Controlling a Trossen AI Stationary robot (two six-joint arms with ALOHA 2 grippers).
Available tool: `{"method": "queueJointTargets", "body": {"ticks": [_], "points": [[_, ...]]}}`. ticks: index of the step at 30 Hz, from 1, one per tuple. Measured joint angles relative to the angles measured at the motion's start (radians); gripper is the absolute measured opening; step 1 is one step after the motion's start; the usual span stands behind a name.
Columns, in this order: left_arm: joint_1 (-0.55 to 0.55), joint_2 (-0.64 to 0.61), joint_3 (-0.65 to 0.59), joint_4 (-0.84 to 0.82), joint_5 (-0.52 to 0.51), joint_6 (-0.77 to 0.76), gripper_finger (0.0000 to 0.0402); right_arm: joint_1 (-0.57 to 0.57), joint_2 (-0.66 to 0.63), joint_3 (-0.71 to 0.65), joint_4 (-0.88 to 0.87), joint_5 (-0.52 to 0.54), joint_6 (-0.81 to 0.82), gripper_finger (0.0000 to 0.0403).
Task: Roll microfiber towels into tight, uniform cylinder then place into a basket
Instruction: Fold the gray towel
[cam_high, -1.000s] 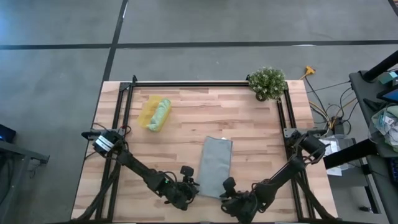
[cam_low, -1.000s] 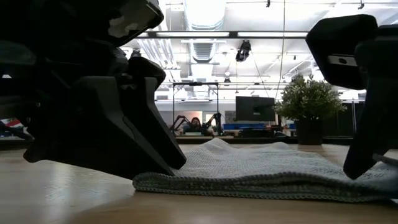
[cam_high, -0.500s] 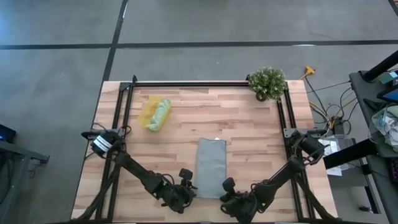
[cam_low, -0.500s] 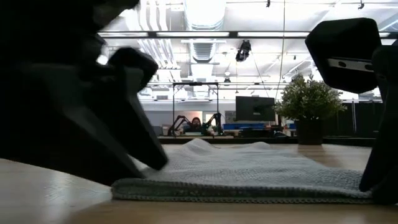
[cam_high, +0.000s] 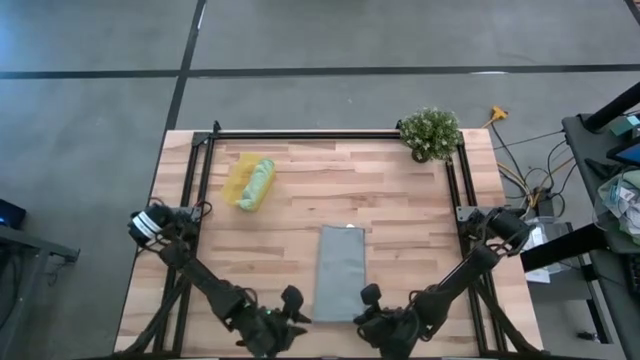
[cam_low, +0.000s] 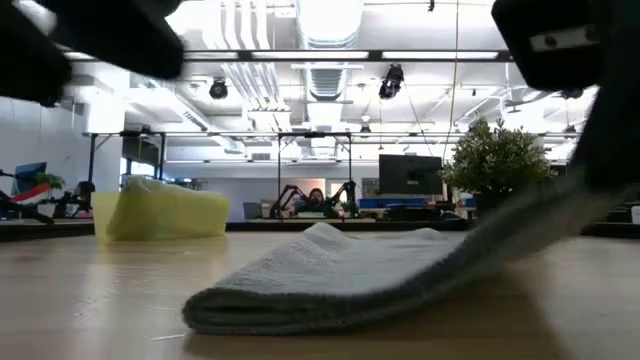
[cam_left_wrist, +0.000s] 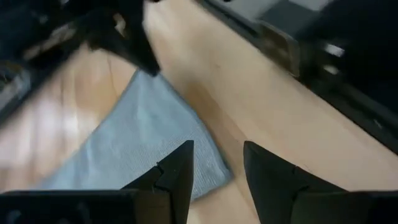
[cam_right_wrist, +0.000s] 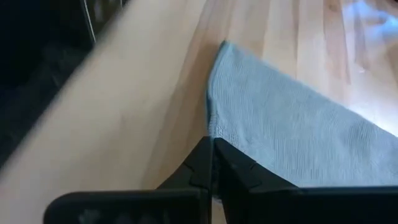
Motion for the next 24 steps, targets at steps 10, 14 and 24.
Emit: {"method": "queueJointTargets", "body": {"ticks": [10, 14, 24], "points": [[-0.008, 0.026, -0.003, 0.031, -0.118, -0.036, 0.013, -0.037, -0.032, 0.0, 0.016, 0.008, 0.201, 0.0009], [0.009, 0.044, -0.003, 0.03, -0.118, -0.037, 0.0144, -0.051, -0.032, -0.006, -0.028, 0.058, 0.262, 0.0009], [0.037, 0.052, -0.003, 0.033, -0.118, -0.038, 0.016, -0.061, -0.032, -0.054, -0.185, 0.077, 0.432, 0.0009]]}}
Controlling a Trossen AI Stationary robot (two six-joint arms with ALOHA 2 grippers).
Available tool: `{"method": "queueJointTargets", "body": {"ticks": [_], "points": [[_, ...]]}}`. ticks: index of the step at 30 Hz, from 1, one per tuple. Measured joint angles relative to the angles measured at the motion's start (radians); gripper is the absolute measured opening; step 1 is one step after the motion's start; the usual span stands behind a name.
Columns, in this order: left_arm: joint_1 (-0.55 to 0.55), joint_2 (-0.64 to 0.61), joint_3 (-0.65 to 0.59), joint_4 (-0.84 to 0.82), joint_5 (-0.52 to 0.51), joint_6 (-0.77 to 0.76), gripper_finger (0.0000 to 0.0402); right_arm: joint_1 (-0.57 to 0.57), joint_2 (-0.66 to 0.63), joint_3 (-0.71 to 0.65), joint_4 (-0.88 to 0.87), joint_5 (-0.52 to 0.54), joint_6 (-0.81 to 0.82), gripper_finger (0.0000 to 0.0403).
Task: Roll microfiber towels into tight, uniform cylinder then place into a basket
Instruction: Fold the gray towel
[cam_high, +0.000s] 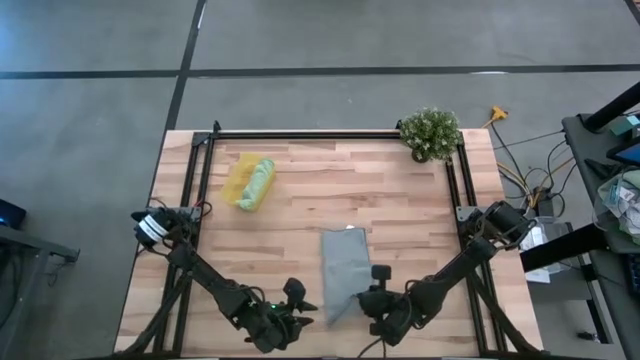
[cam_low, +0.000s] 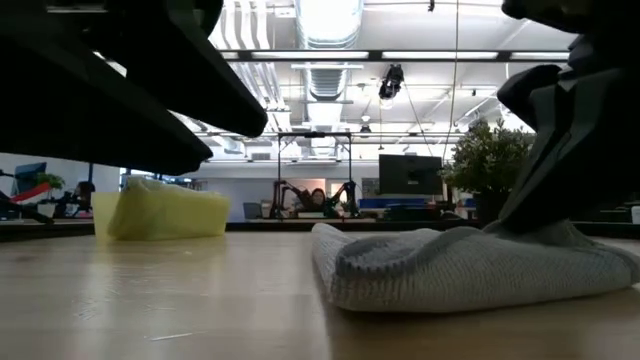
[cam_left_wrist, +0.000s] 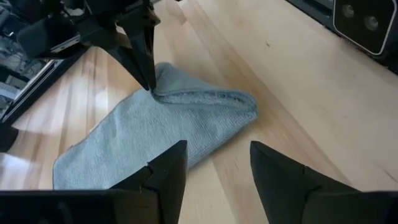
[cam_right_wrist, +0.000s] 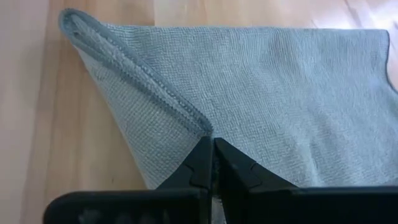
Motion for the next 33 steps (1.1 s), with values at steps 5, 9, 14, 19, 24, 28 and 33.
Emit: {"method": "queueJointTargets", "body": {"ticks": [5, 9, 14, 19, 24, 28, 33], "points": [[0.004, 0.0, 0.0, 0.0, 0.0, 0.0, 0.0161, 0.001, 0.0, 0.0, 0.003, 0.0, 0.003, 0.0009], [0.013, 0.0, -0.001, 0.0, 0.001, 0.0, 0.0161, 0.0, -0.006, 0.001, 0.0, 0.0, 0.013, 0.0009], [0.023, 0.011, -0.003, 0.02, 0.001, 0.001, 0.0161, -0.001, -0.006, -0.011, -0.08, 0.023, 0.087, 0.0009], [0.041, 0.038, -0.002, 0.059, 0.002, 0.001, 0.0161, 0.005, -0.006, -0.005, -0.08, 0.079, 0.074, 0.0009], [0.055, 0.047, -0.002, 0.058, 0.007, 0.0, 0.0161, 0.031, -0.006, 0.036, -0.075, 0.16, 0.007, 0.0009], [0.055, 0.047, -0.002, 0.059, 0.106, -0.045, 0.0161, 0.047, -0.014, 0.069, -0.08, 0.237, -0.033, 0.0009], [0.055, 0.056, -0.002, 0.062, 0.163, -0.143, 0.0161, 0.047, -0.025, 0.089, -0.087, 0.352, -0.055, 0.0009]]}}
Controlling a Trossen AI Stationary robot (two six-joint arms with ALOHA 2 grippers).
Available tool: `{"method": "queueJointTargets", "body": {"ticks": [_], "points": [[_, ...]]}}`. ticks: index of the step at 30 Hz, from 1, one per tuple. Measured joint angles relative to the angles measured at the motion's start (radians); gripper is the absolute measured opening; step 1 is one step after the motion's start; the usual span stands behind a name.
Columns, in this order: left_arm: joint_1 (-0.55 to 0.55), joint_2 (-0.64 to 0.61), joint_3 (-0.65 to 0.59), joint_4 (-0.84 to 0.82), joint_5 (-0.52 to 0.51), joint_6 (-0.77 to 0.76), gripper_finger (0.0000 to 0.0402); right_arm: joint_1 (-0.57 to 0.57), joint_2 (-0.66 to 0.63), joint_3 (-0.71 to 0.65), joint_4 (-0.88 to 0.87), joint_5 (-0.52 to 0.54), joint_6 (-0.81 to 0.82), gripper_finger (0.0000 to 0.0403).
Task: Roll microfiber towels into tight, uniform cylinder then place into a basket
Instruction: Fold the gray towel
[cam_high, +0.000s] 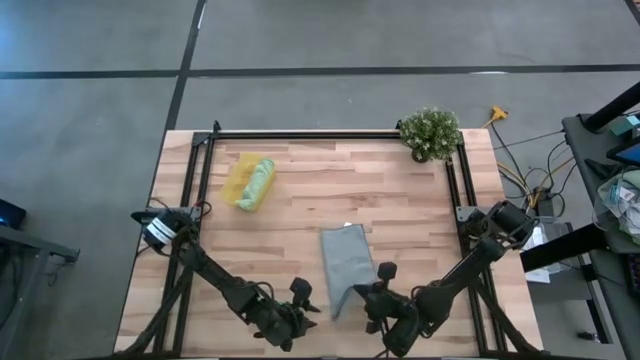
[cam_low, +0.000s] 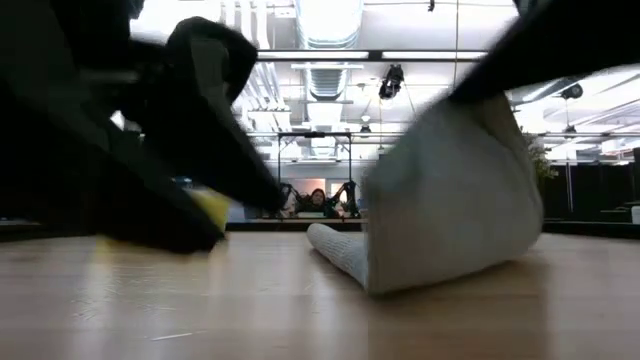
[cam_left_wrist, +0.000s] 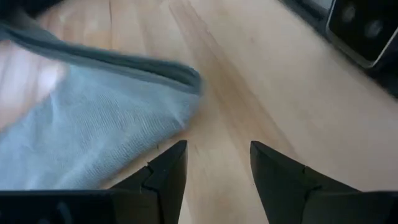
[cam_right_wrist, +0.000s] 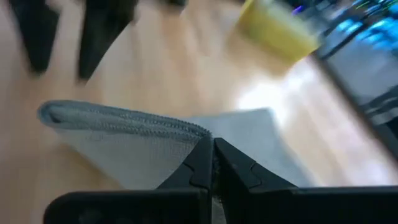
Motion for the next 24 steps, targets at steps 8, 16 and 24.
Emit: {"method": "queueJointTargets", "body": {"ticks": [8, 16, 24], "points": [[0.007, 0.013, 0.0, -0.005, -0.099, -0.011, 0.0161, -0.016, -0.001, 0.047, 0.013, 0.158, -0.101, 0.0009], [0.009, 0.013, 0.0, 0.005, -0.175, -0.066, 0.0161, -0.022, -0.001, 0.082, 0.013, 0.166, -0.133, 0.0009], [0.009, 0.012, 0.0, 0.074, -0.223, -0.059, 0.0161, -0.027, -0.001, 0.082, 0.014, 0.189, -0.145, 0.0009]]}}
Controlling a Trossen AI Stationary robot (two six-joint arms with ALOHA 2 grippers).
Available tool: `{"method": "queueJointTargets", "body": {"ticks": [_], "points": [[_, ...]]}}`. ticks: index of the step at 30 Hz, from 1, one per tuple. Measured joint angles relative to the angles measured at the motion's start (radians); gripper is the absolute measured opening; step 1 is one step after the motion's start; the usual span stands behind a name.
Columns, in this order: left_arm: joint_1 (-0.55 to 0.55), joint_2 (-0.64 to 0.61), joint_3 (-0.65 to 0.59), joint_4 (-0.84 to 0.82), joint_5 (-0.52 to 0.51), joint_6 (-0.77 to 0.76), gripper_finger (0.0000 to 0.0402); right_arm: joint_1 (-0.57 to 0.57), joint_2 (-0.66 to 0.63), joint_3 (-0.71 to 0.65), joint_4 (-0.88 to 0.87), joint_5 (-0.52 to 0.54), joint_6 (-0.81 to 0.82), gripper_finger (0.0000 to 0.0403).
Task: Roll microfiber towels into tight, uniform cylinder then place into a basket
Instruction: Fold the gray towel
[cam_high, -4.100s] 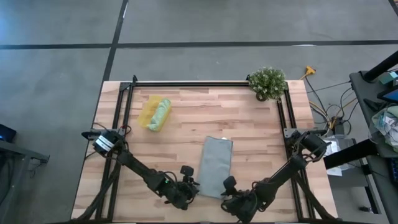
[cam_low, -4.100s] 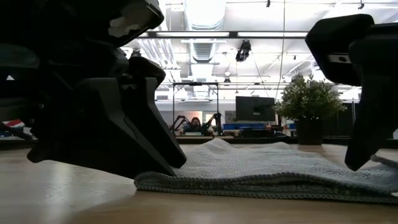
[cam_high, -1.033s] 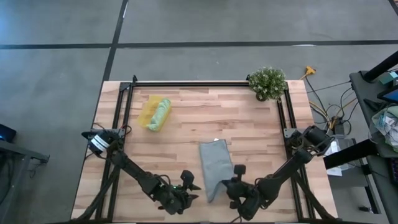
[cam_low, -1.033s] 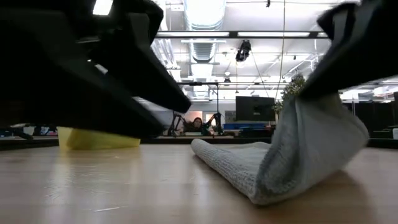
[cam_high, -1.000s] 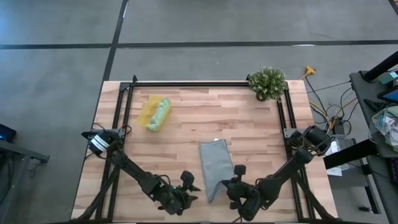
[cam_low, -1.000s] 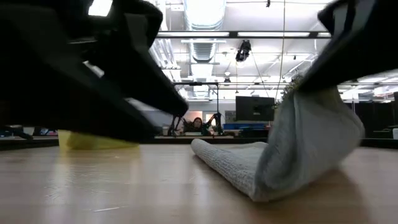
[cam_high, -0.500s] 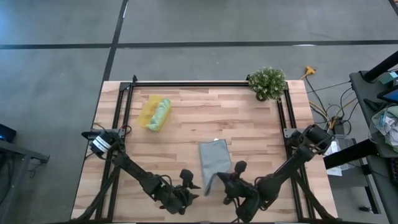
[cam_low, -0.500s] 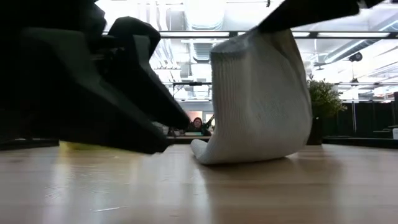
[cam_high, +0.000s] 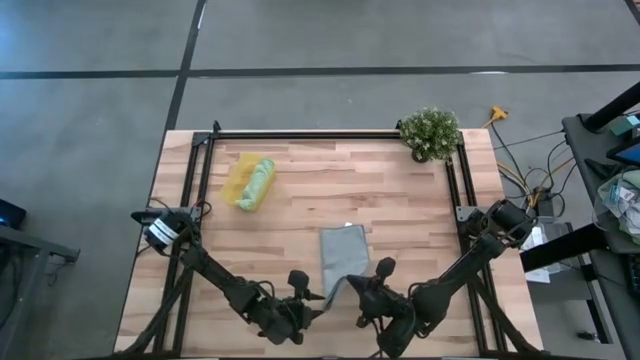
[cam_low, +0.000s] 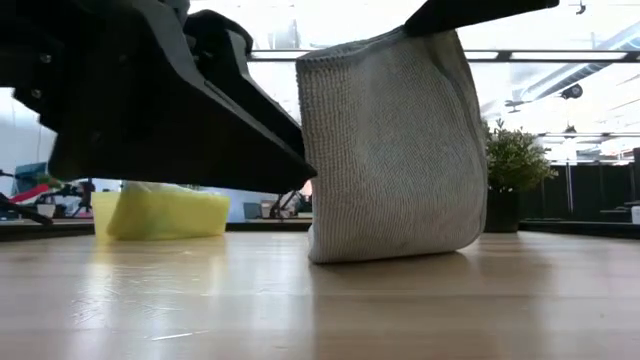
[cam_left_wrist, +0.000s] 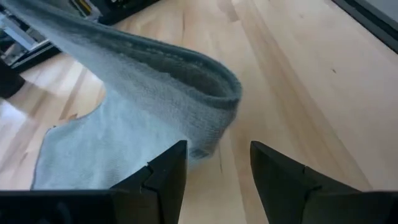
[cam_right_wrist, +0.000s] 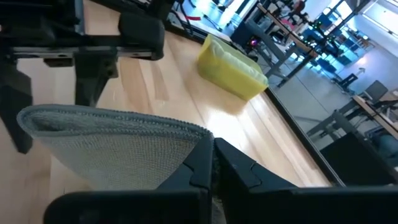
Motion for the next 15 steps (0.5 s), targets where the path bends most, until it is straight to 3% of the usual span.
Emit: {"method": "queueJointTargets", "body": {"ticks": [6, 15], "points": [[0.001, -0.001, 0.0, 0.023, -0.028, 0.003, 0.016, 0.0, 0.0, -0.005, 0.0, 0.0, 0.0, 0.0009], [0.009, -0.003, 0.0, 0.183, -0.032, 0.08, 0.016, 0.001, 0.0, -0.005, -0.001, -0.001, 0.01, 0.0009]]}}
